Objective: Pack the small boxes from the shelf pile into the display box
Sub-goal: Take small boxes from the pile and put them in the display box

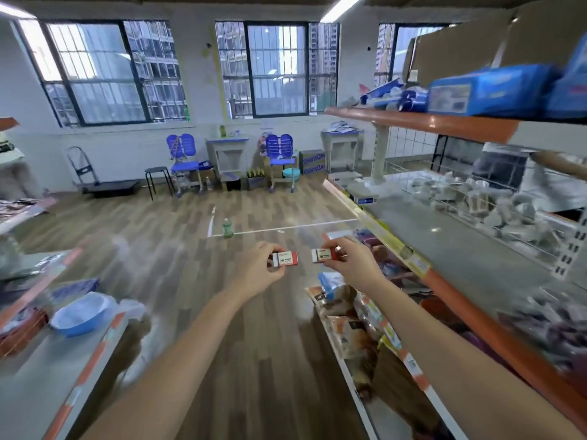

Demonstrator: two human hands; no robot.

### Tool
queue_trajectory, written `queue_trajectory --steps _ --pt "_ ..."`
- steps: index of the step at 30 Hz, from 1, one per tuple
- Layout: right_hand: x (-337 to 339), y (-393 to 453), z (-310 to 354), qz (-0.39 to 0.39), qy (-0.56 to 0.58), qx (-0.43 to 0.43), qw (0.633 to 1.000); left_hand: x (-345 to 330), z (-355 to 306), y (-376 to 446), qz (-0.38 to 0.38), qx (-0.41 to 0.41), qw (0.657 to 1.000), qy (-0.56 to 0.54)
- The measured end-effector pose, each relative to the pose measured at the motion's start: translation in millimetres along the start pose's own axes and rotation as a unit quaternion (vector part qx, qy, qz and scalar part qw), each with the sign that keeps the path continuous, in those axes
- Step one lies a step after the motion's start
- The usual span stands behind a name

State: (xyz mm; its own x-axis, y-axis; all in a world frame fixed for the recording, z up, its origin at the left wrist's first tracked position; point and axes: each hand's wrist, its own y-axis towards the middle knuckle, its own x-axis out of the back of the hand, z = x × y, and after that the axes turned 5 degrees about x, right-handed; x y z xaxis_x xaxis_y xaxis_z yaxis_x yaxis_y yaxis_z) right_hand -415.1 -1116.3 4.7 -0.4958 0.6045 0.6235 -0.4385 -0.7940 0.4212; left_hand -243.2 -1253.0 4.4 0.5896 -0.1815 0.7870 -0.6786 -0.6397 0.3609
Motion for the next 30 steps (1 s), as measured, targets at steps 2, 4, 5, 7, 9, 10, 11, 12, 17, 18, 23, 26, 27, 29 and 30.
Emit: queue_trajectory --steps 2,4,5,7,9,10,11,12,17,18,23,26,27,29,30 --pt "-13 35 -13 0.004 -0.006 -0.001 1.0 -10 20 35 0.014 -0.004 1.0 0.014" --pt "-26 71 -30 0.008 -0.003 -0.002 1.0 -21 37 70 0.027 -0.01 0.999 0.024" --pt "-33 89 -40 0.008 0.001 -0.003 1.0 -28 45 90 0.03 -0.013 0.999 0.026" --pt "-46 127 -60 0.009 0.006 -0.003 1.0 -40 62 130 0.034 -0.017 0.999 0.019" --pt "-57 167 -82 0.006 0.012 -0.001 1.0 -51 77 172 0.035 -0.024 0.999 0.006" --pt "-62 187 -92 0.006 0.013 -0.001 1.0 -55 84 194 0.035 -0.023 0.999 -0.001" --pt "-66 208 -102 0.007 0.013 -0.001 1.0 -59 91 217 0.033 -0.02 0.999 -0.004" --pt "-69 230 -112 0.008 0.014 -0.003 1.0 -61 98 240 0.032 -0.016 0.999 -0.004" --pt "-82 327 -154 -0.018 0.04 0.008 0.999 -78 124 350 0.034 -0.033 0.999 -0.014" --pt "-86 343 -161 -0.023 0.036 0.009 0.999 -82 129 368 0.036 -0.036 0.999 -0.016" --pt "-108 418 -202 -0.035 0.022 -0.006 0.999 -109 161 457 0.061 -0.049 0.996 -0.037" --pt "-119 469 -227 -0.063 0.006 -0.021 0.998 -126 185 516 0.067 -0.075 0.994 -0.042" --pt "-124 485 -235 -0.072 0.002 -0.029 0.997 -132 193 536 0.07 -0.083 0.993 -0.05" --pt "-133 515 -248 -0.091 -0.009 -0.045 0.995 -142 206 574 0.079 -0.101 0.99 -0.064" --pt "-137 529 -254 -0.104 -0.014 -0.052 0.993 -148 212 593 0.086 -0.114 0.987 -0.069"
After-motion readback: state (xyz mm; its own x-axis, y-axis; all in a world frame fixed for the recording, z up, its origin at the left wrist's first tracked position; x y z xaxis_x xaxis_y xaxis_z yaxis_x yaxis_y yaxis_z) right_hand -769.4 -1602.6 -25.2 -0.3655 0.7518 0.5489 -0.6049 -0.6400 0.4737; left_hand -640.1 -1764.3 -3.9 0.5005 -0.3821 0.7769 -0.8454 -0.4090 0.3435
